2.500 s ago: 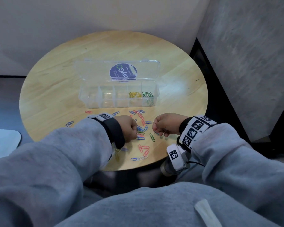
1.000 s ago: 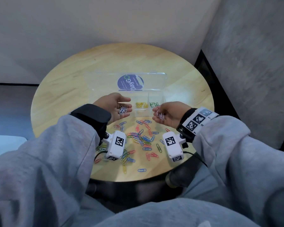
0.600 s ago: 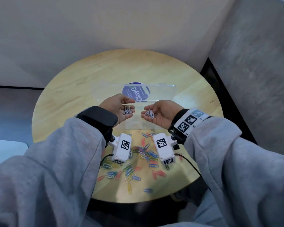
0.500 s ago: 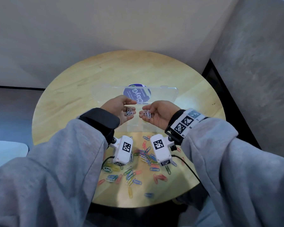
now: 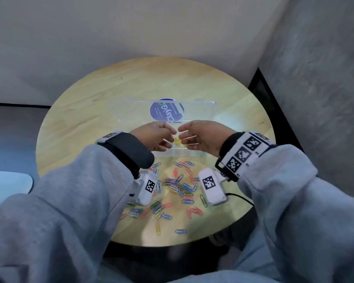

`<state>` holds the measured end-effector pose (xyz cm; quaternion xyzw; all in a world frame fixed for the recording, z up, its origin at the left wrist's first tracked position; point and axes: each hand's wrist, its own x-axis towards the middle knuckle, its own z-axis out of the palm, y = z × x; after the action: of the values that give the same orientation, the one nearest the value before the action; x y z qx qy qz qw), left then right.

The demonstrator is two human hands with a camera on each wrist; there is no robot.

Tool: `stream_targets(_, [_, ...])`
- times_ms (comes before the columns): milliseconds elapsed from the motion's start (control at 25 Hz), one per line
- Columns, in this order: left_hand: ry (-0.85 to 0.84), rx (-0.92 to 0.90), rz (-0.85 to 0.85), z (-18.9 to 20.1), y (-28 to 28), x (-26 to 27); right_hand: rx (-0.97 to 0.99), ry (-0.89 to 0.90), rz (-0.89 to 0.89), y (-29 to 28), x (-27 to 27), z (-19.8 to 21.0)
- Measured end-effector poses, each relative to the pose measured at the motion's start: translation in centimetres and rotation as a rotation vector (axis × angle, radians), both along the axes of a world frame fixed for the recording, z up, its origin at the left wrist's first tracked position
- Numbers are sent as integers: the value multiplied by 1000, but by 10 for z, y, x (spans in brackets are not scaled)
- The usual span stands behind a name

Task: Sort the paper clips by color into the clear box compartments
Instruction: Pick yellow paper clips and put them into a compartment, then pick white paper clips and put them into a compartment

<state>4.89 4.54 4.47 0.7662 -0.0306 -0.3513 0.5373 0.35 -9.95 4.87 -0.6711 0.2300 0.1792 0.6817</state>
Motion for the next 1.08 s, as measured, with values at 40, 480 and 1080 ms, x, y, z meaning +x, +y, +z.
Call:
stream_targets(40, [-65, 78, -87, -2, -1, -6, -59, 2, 8, -9, -8, 1])
stream_targets(480, [-524, 684, -857, -38, -23, -64, -631, 313, 105, -70, -72, -56])
stream_targets(1080, [-582, 769, -951, -65, -31, -74, -978, 268, 395, -39, -70, -67])
